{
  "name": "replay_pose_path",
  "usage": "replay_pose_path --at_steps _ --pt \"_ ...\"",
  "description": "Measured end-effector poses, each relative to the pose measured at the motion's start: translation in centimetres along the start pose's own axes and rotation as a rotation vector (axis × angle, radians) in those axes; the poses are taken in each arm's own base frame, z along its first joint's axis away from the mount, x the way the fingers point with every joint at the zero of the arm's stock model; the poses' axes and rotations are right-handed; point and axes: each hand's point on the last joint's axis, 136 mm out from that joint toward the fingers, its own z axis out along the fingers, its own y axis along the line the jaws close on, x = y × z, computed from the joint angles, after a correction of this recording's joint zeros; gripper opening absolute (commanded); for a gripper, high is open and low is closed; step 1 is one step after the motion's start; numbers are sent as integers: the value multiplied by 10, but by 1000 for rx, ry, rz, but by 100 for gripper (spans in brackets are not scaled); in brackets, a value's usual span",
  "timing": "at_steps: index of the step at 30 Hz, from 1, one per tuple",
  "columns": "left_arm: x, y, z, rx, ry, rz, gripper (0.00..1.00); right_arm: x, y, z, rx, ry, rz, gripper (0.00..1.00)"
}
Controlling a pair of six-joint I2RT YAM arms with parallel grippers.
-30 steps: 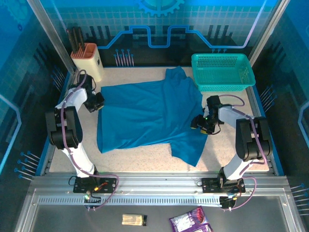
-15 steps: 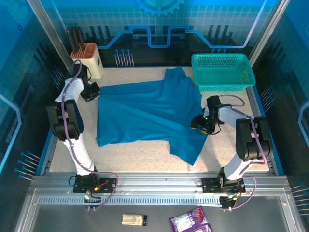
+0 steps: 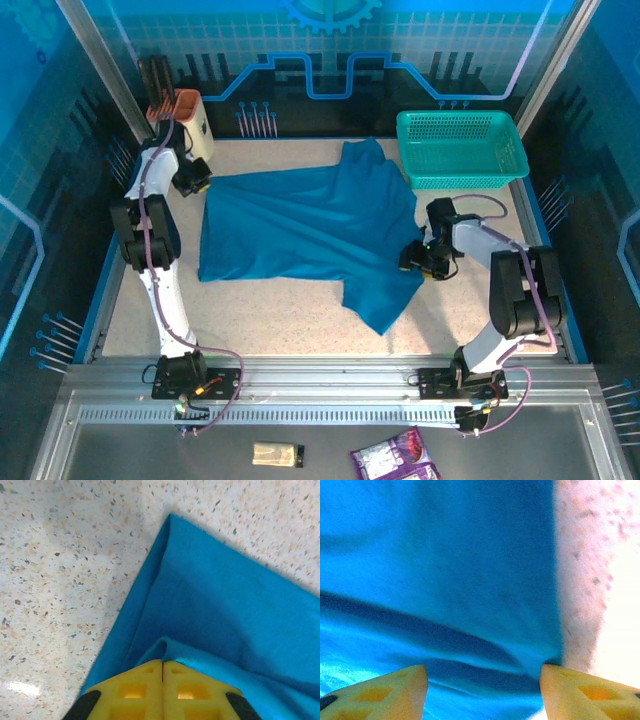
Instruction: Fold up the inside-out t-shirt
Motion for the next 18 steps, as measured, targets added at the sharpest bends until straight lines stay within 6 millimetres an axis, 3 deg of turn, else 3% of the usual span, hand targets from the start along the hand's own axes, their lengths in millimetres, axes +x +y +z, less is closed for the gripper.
replay_pose_path --at_steps 3,8,13,15,18 --pt "6 -1 0 4 7 11 30 5 8 -20 13 -32 -40 62" --pt "47 10 -11 -4 53 15 35 23 51 -39 -95 -52 -140 62" --pt "82 20 -39 4 46 18 37 60 89 -11 -219 71 -187 63" --pt "94 24 -49 13 38 18 37 71 89 6 -230 123 -168 63" --pt "115 30 -56 24 42 15 38 83 73 24 -210 180 -98 63"
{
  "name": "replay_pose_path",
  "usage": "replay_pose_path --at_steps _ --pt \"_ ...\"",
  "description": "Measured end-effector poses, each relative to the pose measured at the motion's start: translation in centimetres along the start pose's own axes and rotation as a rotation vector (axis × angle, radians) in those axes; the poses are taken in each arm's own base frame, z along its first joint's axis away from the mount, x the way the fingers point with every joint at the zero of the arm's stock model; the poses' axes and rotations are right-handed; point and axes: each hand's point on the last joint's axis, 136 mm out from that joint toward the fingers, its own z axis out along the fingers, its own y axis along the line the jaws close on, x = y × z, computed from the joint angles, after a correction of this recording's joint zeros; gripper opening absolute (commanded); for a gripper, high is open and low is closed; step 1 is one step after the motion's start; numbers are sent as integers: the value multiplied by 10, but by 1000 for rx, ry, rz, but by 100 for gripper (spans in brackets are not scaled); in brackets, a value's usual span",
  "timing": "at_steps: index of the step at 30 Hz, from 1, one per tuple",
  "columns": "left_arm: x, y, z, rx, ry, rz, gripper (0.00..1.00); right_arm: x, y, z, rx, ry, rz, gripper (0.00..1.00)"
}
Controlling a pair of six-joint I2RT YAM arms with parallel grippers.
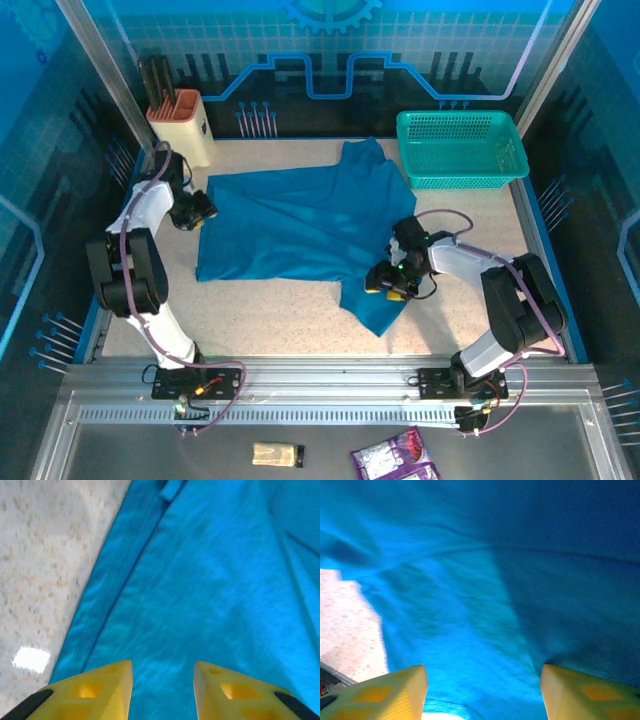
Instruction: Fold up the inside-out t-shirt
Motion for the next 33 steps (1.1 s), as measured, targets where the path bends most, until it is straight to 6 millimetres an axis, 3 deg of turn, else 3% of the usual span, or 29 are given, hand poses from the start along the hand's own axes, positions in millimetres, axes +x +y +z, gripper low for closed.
replay_pose_path --at_steps 3,7,12,19,25,33 --pt "21 8 3 3 23 -5 39 -6 -11 -6 -41 -14 87 63" --pt "50 18 13 -1 73 -26 39 -20 -40 -22 -84 -74 231 63" --pt "85 19 24 0 129 -9 39 -30 -71 -40 -103 -134 366 63" --pt "137 14 33 9 221 31 39 -32 -90 -49 -77 -154 396 63" --pt "156 19 34 -33 230 56 38 -32 -96 -52 -77 -155 398 62" --pt "161 27 44 -93 243 64 34 -32 -97 -52 -77 -145 400 61"
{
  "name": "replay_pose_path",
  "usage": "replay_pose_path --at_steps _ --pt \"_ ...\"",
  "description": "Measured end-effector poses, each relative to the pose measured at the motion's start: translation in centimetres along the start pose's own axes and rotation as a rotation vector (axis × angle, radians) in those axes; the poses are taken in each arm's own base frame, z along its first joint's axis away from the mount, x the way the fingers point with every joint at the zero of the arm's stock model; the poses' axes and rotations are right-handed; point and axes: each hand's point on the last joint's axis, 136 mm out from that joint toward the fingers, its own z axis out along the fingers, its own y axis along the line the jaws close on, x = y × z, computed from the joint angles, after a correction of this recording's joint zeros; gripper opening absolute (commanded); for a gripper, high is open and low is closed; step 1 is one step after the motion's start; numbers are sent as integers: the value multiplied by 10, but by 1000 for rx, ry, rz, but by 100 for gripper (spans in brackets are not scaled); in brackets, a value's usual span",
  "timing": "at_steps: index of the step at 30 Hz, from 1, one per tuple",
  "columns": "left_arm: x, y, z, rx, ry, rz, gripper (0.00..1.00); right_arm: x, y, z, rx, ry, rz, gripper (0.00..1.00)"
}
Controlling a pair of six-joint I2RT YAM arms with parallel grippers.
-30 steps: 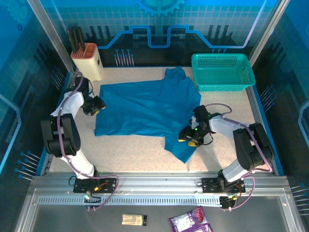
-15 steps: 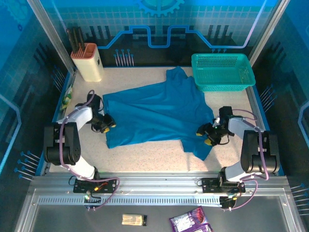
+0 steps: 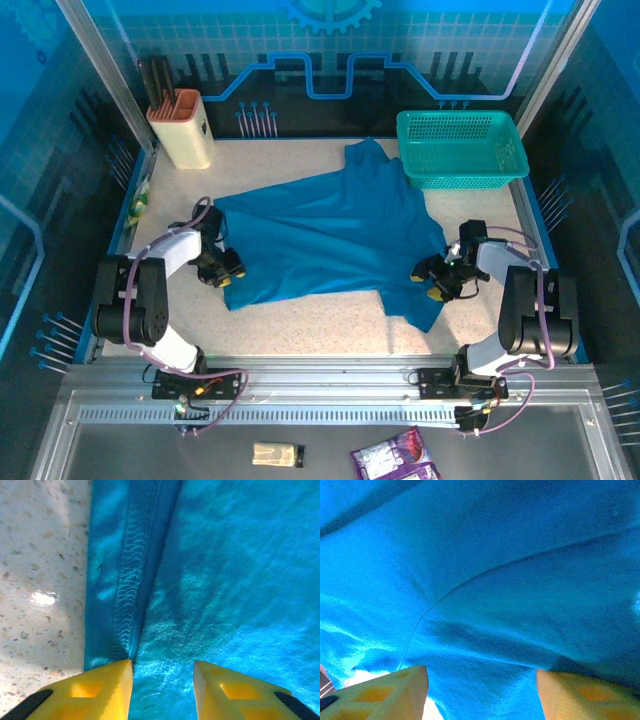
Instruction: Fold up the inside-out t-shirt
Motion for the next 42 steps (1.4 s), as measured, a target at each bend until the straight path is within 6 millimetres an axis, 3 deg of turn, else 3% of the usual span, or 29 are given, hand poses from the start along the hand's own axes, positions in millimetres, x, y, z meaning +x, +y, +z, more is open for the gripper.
replay_pose_path --at_steps 9,15,21,26,29,37,42 --pt "-2 0 2 -29 -8 6 6 -1 -1 0 -3 1 5 60" --pt "-10 -8 -13 -11 -49 16 14 -1 -1 0 -3 1 6 60" --pt "-19 -17 -27 17 -92 27 9 -1 -1 0 -2 1 6 59" --pt "-17 -17 -26 13 -85 31 24 -1 -1 0 -2 2 4 59" --pt "-17 -17 -26 13 -83 29 23 0 -1 0 -2 3 4 59" --pt "-17 -17 -26 14 -83 33 2 0 -1 0 -1 2 4 59" --pt "-16 -18 -26 16 -80 37 0 -1 -1 -1 2 2 4 58"
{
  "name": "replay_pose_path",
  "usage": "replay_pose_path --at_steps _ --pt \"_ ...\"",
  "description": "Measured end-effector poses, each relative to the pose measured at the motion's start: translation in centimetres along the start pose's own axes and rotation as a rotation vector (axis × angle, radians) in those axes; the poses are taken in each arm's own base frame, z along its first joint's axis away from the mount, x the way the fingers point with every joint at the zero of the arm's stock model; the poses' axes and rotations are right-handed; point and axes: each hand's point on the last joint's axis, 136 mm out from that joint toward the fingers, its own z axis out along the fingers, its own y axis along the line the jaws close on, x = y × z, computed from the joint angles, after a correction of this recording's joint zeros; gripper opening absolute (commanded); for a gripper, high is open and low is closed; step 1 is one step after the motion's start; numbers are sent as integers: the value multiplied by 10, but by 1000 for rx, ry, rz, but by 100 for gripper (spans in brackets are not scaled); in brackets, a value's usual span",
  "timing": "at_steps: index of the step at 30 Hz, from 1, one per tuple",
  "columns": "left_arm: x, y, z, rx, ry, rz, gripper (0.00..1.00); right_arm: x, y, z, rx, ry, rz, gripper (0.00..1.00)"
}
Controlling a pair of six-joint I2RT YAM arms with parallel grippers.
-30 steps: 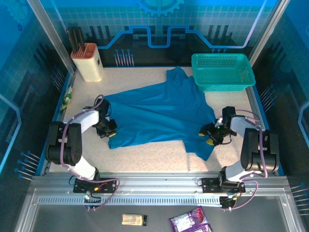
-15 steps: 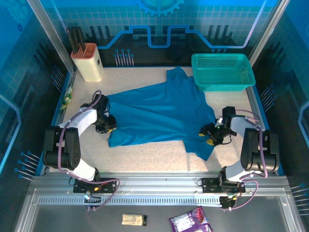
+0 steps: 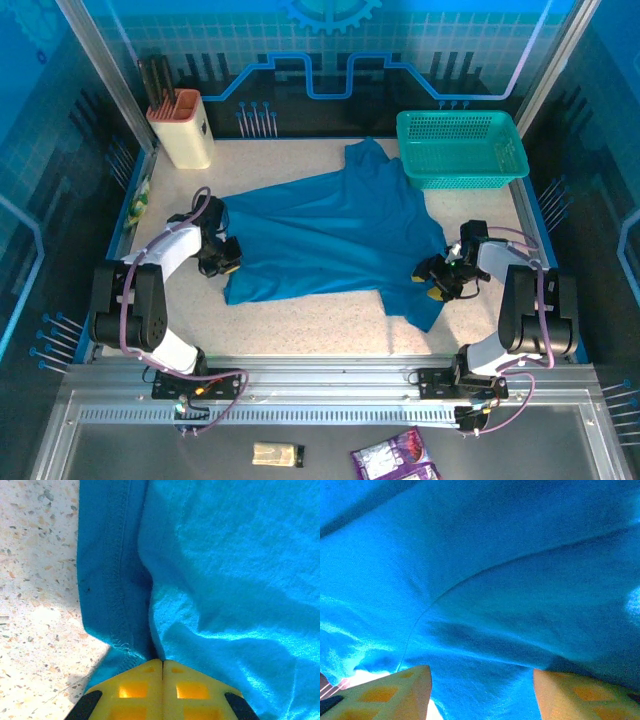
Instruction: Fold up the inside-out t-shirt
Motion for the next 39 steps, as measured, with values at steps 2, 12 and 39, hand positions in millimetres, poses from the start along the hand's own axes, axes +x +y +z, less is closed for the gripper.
replay_pose_path --at_steps 2,12,39 --pt "0 -1 -2 4 -6 3 0 -1 0 0 3 -2 0 58" --pt "-33 -22 -46 51 -132 41 0 -2 -1 -1 10 -7 -9 58" --pt "-79 -9 -28 0 -88 14 32 -3 -9 -6 66 -31 -32 58"
